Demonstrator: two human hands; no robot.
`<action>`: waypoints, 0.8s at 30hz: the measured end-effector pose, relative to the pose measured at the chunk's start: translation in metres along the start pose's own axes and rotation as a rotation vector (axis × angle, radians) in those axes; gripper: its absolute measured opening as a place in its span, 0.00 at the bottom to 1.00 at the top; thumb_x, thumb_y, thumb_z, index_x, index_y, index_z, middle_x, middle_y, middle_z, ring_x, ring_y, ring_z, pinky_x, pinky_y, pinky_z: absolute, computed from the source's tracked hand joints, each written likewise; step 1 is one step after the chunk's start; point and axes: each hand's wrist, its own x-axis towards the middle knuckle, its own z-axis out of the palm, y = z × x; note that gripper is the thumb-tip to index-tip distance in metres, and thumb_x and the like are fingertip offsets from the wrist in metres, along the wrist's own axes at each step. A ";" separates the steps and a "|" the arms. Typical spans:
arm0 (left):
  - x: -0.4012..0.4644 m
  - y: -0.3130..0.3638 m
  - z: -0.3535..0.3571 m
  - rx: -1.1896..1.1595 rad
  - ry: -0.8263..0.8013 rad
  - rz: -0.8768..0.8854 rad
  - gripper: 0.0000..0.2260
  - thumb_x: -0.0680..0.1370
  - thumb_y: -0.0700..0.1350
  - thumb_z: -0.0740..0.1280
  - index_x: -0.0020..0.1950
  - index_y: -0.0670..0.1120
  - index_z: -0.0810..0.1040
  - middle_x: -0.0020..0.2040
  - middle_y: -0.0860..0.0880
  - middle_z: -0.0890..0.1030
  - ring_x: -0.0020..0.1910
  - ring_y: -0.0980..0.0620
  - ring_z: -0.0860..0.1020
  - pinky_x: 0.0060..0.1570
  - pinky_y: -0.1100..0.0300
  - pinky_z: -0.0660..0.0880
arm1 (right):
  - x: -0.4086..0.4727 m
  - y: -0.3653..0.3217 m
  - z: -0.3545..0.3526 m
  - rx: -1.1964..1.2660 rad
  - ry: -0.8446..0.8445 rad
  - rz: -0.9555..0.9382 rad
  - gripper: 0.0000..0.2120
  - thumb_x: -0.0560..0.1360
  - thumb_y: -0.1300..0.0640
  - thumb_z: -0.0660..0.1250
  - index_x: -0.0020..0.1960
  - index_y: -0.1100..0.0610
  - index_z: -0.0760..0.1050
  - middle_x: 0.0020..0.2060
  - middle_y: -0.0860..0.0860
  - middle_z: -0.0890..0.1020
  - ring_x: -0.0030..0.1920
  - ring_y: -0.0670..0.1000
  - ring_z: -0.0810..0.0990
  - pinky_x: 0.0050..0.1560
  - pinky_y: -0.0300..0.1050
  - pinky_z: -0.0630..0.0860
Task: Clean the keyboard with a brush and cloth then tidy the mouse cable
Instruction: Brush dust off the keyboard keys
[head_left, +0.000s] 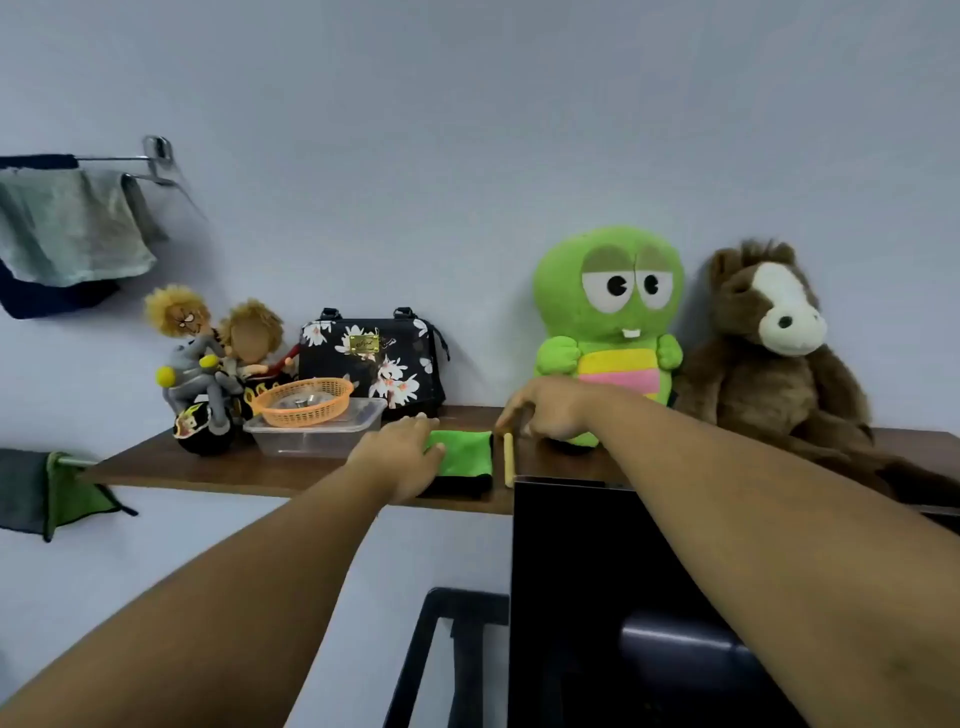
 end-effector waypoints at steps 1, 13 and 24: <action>0.003 -0.007 0.004 -0.002 -0.017 0.014 0.24 0.82 0.55 0.53 0.77 0.50 0.59 0.78 0.49 0.59 0.76 0.48 0.59 0.72 0.47 0.58 | 0.010 -0.002 0.007 -0.017 -0.041 -0.005 0.19 0.73 0.68 0.64 0.59 0.52 0.82 0.46 0.50 0.83 0.47 0.50 0.80 0.43 0.36 0.75; 0.009 -0.030 0.037 -0.087 -0.058 0.104 0.23 0.82 0.57 0.49 0.76 0.51 0.60 0.78 0.50 0.59 0.77 0.50 0.56 0.73 0.47 0.57 | 0.034 -0.006 0.029 -0.101 -0.218 0.053 0.14 0.65 0.70 0.70 0.44 0.53 0.82 0.28 0.40 0.83 0.40 0.47 0.83 0.47 0.43 0.79; -0.001 -0.018 0.013 -0.122 0.008 0.183 0.23 0.82 0.56 0.51 0.77 0.52 0.59 0.79 0.52 0.57 0.77 0.51 0.56 0.73 0.47 0.58 | -0.017 0.002 0.015 0.281 0.251 0.017 0.10 0.70 0.69 0.70 0.47 0.57 0.82 0.31 0.44 0.82 0.30 0.35 0.76 0.35 0.31 0.69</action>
